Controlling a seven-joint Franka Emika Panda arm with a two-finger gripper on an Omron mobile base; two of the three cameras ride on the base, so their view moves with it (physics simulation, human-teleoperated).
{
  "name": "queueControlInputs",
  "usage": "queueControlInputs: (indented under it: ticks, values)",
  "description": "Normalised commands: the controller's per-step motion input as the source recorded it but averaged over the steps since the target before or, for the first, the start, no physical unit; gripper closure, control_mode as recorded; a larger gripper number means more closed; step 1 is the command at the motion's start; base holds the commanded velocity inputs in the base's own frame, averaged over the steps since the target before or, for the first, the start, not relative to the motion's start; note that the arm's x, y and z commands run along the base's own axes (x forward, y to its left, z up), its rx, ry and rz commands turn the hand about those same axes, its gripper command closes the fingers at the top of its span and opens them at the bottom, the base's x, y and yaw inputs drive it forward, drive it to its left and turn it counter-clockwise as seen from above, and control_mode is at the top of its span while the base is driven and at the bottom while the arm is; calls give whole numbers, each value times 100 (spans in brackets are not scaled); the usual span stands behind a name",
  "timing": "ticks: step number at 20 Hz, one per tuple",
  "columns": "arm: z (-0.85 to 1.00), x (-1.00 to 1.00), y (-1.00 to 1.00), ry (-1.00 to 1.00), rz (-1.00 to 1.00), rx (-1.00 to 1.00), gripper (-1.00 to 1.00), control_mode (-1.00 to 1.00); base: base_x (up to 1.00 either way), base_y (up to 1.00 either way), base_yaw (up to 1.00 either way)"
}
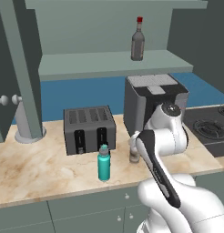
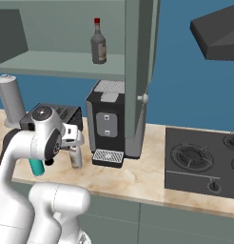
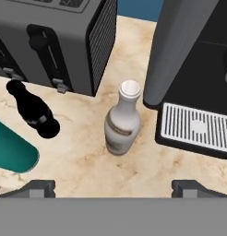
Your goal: Sort all alcoholic drinks to one cabinet, and non-alcoholic drinks to the other.
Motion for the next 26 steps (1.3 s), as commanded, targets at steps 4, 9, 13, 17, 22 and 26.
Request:
queueControlInputs:
  ticks: [4,9,13,17,22,26]
  values:
    - [-11,18,5,0,0,0,-100,-100,0,0,0]
    - [-11,18,3,0,0,0,-100,-100,0,0,0]
    - [-10,16,0,0,0,0,-100,-100,0,0,0]
    - [-8,16,0,0,0,0,-100,-100,0,0,0]
    - [-10,19,1,0,0,0,-100,-100,0,0,0]
    - [-8,17,0,0,0,0,-100,-100,0,0,0]
